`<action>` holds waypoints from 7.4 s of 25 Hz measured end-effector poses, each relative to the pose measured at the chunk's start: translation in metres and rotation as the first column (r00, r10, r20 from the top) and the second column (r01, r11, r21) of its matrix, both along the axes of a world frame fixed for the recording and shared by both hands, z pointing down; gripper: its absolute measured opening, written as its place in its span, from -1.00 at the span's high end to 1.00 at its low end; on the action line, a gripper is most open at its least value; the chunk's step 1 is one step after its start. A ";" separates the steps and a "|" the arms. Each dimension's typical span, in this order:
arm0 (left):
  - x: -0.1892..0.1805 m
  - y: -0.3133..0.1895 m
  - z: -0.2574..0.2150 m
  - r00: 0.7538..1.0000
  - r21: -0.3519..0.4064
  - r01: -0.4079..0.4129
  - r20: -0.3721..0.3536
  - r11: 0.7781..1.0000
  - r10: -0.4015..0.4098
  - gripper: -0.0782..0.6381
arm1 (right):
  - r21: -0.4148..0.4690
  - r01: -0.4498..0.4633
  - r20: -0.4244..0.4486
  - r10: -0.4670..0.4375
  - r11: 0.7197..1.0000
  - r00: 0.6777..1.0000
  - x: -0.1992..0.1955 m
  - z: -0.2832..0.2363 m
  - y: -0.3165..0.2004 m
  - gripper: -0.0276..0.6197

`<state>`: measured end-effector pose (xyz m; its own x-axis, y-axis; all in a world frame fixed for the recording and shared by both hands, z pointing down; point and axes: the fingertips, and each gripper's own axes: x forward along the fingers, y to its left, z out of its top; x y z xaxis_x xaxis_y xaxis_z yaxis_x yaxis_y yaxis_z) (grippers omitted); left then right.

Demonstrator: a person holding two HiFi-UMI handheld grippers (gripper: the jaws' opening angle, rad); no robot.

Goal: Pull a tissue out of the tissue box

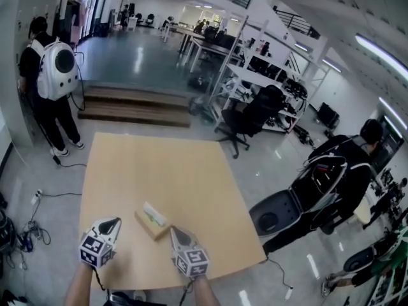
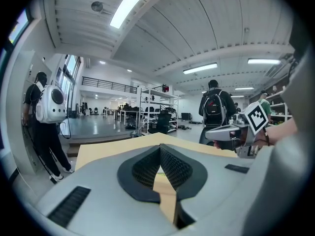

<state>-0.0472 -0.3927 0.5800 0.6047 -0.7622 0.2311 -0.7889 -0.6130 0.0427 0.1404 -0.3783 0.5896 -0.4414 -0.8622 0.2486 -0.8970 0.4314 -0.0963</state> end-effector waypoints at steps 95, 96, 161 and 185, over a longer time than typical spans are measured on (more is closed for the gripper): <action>-0.020 -0.049 0.050 0.994 -0.075 0.103 -0.035 0.992 -0.106 0.76 | -0.230 0.024 -0.035 -0.033 0.973 0.999 -0.001 0.133 -0.088 0.90; -0.021 -0.048 0.049 0.994 -0.075 0.102 -0.037 0.992 -0.105 0.76 | -0.226 0.023 -0.038 -0.032 0.974 0.999 -0.002 0.131 -0.088 0.90; -0.002 -0.012 0.011 0.995 0.019 0.080 -0.068 0.997 -0.079 0.76 | 0.026 -0.055 0.042 0.054 0.998 0.998 0.026 -0.001 -0.046 0.90; 0.015 0.027 -0.011 0.996 0.051 0.046 -0.076 0.998 -0.042 0.76 | 0.072 -0.075 0.047 0.072 0.995 0.996 0.035 -0.015 0.034 0.90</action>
